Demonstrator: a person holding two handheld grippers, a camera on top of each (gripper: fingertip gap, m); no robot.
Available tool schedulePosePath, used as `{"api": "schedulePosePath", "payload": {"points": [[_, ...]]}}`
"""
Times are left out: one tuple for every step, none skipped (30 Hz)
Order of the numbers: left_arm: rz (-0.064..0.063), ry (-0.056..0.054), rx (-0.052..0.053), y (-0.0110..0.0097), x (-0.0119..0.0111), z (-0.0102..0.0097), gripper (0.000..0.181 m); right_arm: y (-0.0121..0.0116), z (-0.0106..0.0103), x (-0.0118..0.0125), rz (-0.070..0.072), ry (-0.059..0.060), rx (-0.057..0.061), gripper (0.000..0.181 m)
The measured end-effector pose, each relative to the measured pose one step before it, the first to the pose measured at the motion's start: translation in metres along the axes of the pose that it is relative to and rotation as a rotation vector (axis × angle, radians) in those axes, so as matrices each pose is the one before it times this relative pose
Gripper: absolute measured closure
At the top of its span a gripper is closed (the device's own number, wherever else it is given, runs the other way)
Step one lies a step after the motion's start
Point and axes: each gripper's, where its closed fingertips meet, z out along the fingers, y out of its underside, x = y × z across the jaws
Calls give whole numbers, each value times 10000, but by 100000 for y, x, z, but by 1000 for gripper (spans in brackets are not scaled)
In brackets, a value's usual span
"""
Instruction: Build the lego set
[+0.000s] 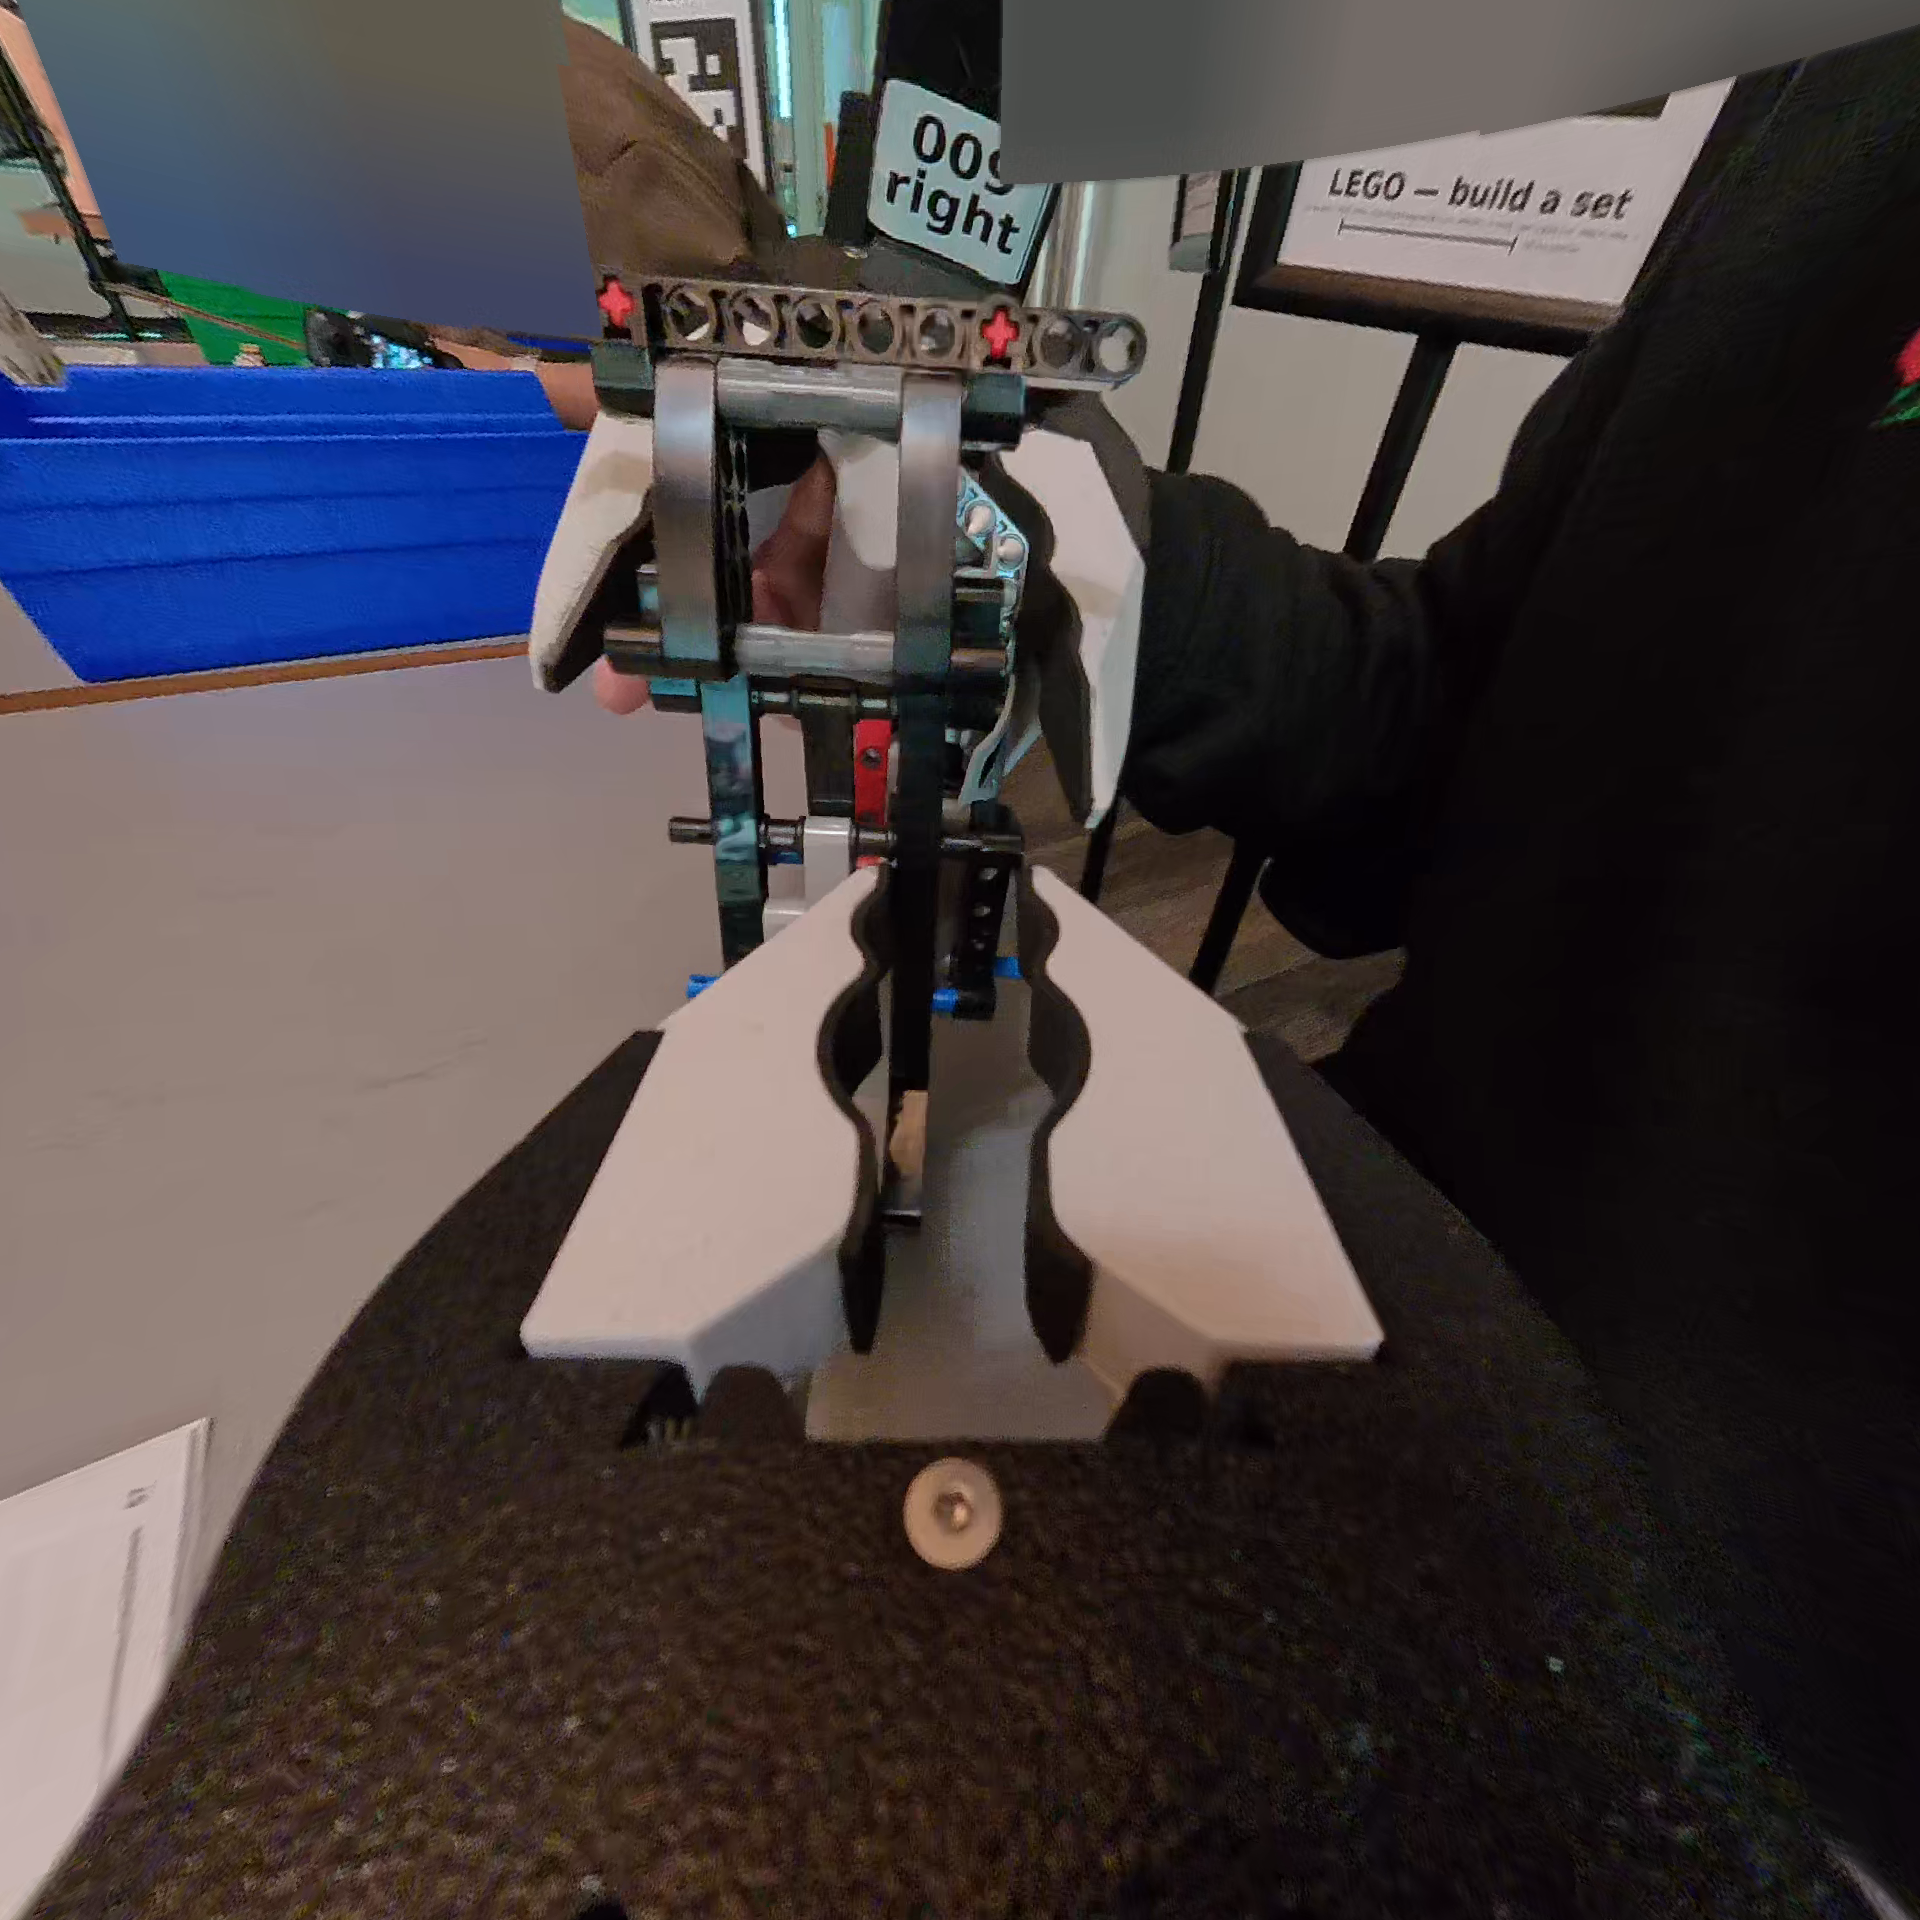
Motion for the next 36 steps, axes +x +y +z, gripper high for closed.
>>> {"api": "schedulePosePath", "payload": {"points": [[-175, 274, 115, -106, 329, -14, 155, 54, -30, -52, 50, -27, -17, 101], [-186, 164, 74, -89, 175, 0, 152, 14, -32, 50, 22, 42, 5, 101], [-37, -57, 18, -21, -106, 9, 153, 55, 12, 137, 19, 108, -22, 101], [88, -96, -9, 13, -78, 16, 152, 56, 40, 117, 5, 116, -27, 101], [64, -51, -8, 12, -14, 1, 151, 23, 42, 9, -29, 64, -3, 101], [-32, -26, 5, -17, -39, -16, 153, -30, 35, -106, -45, 5, 26, 100], [-90, -31, 33, -34, -70, 2, 158, -85, 44, -155, -10, -40, 49, 99], [-92, 0, 66, -30, -37, 18, 161, -46, 76, -167, 43, -64, 5, 96], [-88, -22, 57, -7, -45, 21, 161, 85, 55, -38, 23, -2, -84, 93], [-85, -27, 39, -2, -44, 18, 161, 103, 53, 93, -64, 80, -99, 93], [-85, -9, -2, -9, -11, 24, 161, 107, 65, 63, -100, 74, -107, 93], [-35, 29, -42, 43, 64, 20, 161, 113, 94, -60, -111, 12, -120, 93], [48, 50, -50, 74, 103, 24, 161, 79, 113, -136, -86, -37, -106, 92], [55, 24, -28, 89, 99, 36, 161, 54, 128, -143, -41, -57, -80, 92], [-35, 35, -20, 93, 81, 41, 161, 47, 102, -130, -35, -52, -57, 91], [-99, 65, -27, 103, 89, 24, 161, 41, 87, -99, -39, -43, -18, 91], [-84, 66, -9, 68, 59, -2, 161, 10, 40, -75, -9, -32, 46, 91], [-68, 36, 23, 9, 18, -20, 161, -18, 24, -2, 23, 0, 85, 91], [-94, 19, 33, -4, -32, -5, 161, 12, 5, 26, 28, 14, 67, 91], [-174, 59, 40, -14, -7, 7, 160, 103, 37, 1, -9, 2, 11, 89], [-220, 157, 32, 27, 89, 5, 157, 212, 90, -67, -9, -29, -63, 85], [-227, 133, 35, 40, 60, -15, 155, 247, 158, -22, 6, 20, -132, 83], [-180, 95, 72, -2, 27, -4, 153, 201, 187, 12, -55, 75, -133, 80], [-119, 30, 110, -44, -36, -39, 153, 155, 159, 101, -124, 141, -122, 78], [-116, -17, 108, -54, -105, -34, 153, 139, 130, 141, -112, 162, -109, 77], [-183, 11, 96, -73, -84, -25, 154, 97, 105, 113, -34, 120, -80, 77], [-265, 35, 105, -97, -75, -35, 153, 129, 78, 83, 10, 72, -101, 75], [-348, 11, 123, -122, -144, -29, 154, 151, 77, 64, 4, 51, -119, 72], [-425, -57, 138, -125, -266, -27, 157, 162, 110, 102, 1, 89, -146, 70], [-410, -42, 157, -128, -256, -46, 160, 142, 111, 114, 16, 97, -159, 68], [-264, 44, 144, -88, -109, -55, 160, 108, 57, 101, 39, 73, -120, 68], [-164, 34, 115, -39, -53, -36, 160, 28, 27, 61, 51, 36, -51, 68], [-165, -24, 72, -51, -52, 10, 160, 62, 21, 108, 49, 48, -51, 68], [-110, -40, 33, -27, -26, 23, 160, 1, -10, 53, 38, 23, -3, 69], [-73, -17, 14, -7, 9, 6, 159, -61, 3, 17, 14, 19, 33, 70], [-122, -3, 2, -13, 25, 6, 159, -49, 12, 15, -8, 37, -4, 71]]}}
